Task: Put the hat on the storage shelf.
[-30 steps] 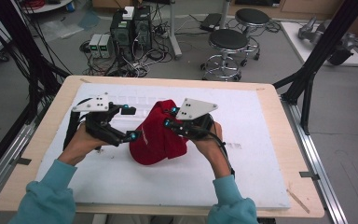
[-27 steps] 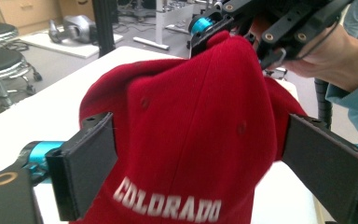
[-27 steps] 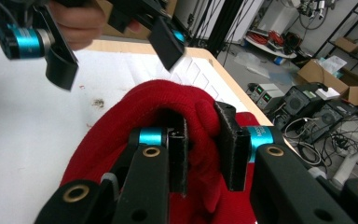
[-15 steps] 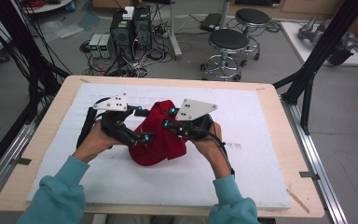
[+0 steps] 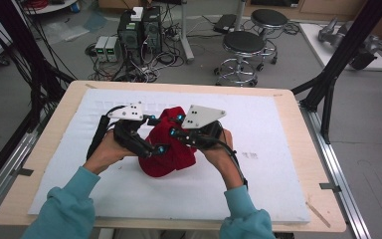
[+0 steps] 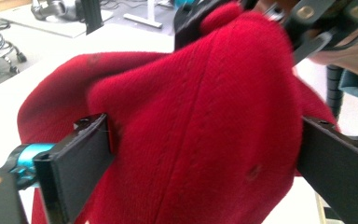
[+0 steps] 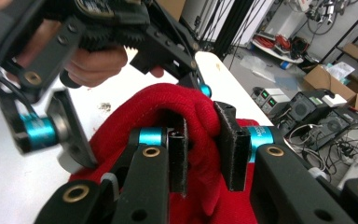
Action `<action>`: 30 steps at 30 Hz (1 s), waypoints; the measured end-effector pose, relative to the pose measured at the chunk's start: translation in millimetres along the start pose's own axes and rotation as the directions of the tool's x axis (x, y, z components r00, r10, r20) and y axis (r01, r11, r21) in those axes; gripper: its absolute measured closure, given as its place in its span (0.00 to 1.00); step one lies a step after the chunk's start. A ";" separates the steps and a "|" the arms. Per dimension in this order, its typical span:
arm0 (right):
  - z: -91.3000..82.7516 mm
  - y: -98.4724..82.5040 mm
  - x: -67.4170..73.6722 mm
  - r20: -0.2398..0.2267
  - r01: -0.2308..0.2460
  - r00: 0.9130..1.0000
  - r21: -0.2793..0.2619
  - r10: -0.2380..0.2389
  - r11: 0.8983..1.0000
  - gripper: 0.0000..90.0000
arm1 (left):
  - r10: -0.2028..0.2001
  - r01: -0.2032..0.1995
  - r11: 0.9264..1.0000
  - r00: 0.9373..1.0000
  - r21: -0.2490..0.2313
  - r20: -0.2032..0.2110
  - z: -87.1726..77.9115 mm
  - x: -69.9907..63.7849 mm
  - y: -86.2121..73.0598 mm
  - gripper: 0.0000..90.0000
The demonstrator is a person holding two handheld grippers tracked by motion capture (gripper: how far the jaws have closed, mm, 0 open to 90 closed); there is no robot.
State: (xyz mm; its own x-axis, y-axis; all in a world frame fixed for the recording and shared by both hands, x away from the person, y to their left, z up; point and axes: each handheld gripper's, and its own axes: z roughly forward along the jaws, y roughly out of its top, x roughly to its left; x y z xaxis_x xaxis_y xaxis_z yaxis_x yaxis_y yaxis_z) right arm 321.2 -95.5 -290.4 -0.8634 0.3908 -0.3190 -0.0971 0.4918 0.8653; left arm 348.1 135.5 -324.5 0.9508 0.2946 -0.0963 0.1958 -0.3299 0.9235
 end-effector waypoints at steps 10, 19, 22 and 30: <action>-2.1 0.2 -0.3 -0.002 -0.013 1.000 -0.003 0.013 1.000 0.84 | 0.003 -0.003 1.000 1.000 0.020 -0.004 -0.6 0.3 -1.2 0.24; -2.4 0.6 -0.4 -0.004 -0.007 1.000 -0.013 0.007 1.000 0.84 | 0.028 -0.028 0.999 1.000 0.041 0.002 -5.5 -2.6 -0.3 0.59; -2.7 0.8 -0.5 -0.009 -0.004 1.000 -0.018 0.004 1.000 0.84 | 0.032 -0.032 0.999 0.999 0.042 -0.005 -7.7 -3.1 0.1 0.69; -4.2 -0.6 -0.9 -0.006 -0.010 1.000 -0.029 0.010 1.000 0.83 | 0.040 -0.039 0.998 0.999 0.043 -0.022 -13.1 -5.1 1.6 0.91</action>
State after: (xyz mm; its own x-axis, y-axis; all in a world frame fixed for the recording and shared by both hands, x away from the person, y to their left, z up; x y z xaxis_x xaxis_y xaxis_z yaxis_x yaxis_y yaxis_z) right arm 319.9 -99.4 -289.0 -0.8672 0.3914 -0.3079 -0.1026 0.4646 0.8796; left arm 340.4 145.2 -317.6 0.9524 0.3005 -0.0509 0.1683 -0.3794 0.9098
